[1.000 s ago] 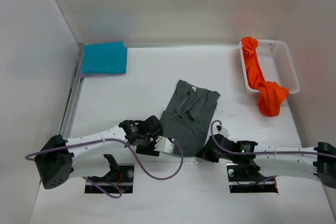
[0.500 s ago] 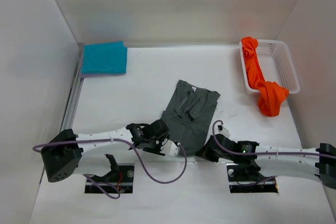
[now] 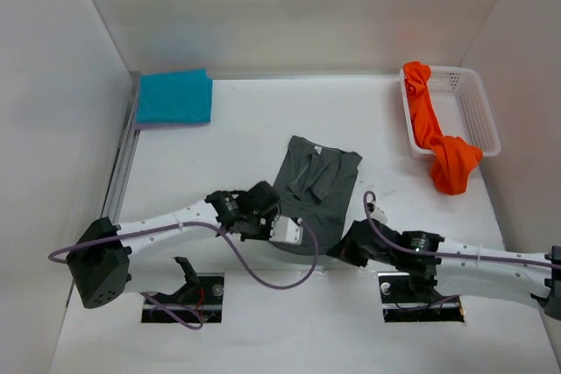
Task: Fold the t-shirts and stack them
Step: Grab one side of the 2/3 rectangular tshirt with both arms, then fold the long partially folded tshirt into a neat square
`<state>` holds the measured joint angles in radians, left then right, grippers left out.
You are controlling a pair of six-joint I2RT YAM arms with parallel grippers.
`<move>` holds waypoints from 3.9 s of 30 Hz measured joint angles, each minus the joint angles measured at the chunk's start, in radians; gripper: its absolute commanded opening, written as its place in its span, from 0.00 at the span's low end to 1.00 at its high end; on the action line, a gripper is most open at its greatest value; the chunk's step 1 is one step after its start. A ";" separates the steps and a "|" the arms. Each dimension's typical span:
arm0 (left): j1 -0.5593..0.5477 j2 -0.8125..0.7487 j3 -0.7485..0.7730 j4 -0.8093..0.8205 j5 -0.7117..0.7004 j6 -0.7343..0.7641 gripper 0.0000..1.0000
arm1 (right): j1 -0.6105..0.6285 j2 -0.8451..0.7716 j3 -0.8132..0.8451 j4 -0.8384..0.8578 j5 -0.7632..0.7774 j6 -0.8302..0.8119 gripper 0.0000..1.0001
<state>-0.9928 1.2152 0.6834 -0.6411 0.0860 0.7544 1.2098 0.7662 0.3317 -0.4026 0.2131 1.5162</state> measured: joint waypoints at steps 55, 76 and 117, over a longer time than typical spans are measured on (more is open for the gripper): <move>0.442 0.878 1.077 0.163 0.205 -0.105 0.09 | -1.042 0.698 0.611 0.098 -0.342 -0.734 0.04; 0.511 0.924 1.082 0.386 0.039 -0.187 0.68 | -1.010 0.735 0.727 0.207 -0.134 -0.878 0.37; 0.547 0.672 0.614 0.290 0.176 -0.676 0.66 | -0.903 1.040 0.766 0.215 -0.213 -0.896 0.41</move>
<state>-0.4458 1.8874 1.2976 -0.3508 0.2619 0.0788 0.3073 1.8057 1.0981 -0.1879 0.0002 0.6197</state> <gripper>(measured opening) 0.647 0.390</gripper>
